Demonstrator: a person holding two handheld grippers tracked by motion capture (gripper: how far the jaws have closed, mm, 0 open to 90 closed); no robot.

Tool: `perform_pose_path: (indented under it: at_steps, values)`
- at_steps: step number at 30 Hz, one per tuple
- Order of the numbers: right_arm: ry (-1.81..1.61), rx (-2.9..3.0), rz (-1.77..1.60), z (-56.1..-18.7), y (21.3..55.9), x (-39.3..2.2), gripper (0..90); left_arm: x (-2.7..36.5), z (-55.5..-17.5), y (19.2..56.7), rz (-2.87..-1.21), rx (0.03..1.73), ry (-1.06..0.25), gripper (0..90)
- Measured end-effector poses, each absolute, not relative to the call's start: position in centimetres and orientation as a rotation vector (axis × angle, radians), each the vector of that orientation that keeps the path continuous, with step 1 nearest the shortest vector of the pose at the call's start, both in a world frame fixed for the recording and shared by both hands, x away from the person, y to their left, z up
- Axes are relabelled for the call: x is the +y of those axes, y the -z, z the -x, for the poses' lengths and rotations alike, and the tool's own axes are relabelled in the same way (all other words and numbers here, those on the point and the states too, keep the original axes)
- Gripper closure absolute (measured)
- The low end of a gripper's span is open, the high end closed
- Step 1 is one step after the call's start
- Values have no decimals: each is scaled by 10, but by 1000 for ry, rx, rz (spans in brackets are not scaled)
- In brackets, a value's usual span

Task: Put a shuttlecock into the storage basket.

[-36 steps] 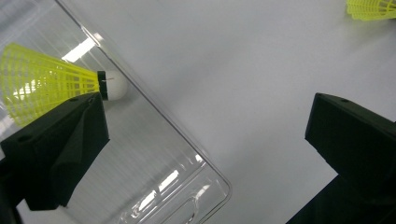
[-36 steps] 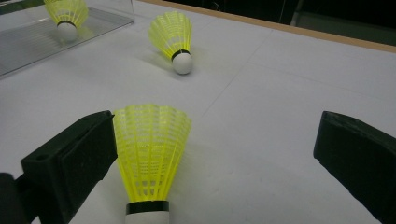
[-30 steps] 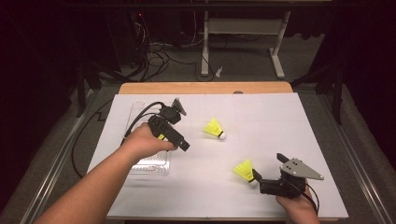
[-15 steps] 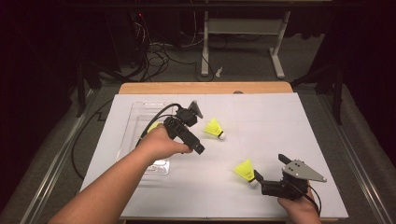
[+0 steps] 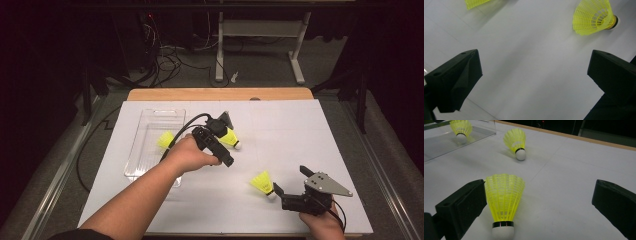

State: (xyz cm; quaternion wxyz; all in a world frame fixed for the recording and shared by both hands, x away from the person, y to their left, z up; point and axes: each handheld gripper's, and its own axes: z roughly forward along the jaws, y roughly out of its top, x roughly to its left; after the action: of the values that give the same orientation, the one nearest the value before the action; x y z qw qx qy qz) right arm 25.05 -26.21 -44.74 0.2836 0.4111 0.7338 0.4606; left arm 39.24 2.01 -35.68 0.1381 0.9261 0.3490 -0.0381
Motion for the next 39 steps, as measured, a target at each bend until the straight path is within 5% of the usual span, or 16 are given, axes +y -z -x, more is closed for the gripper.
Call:
perform_pose_path:
  at_steps: [31,39]
  values:
    - [-1250,1968,-1094,-249,447,-262,1,10,-467,375,-2579,1103,131,66]
    - [-1255,1976,-1101,-250,449,-263,1,2,-486,391,-2583,1103,131,145]
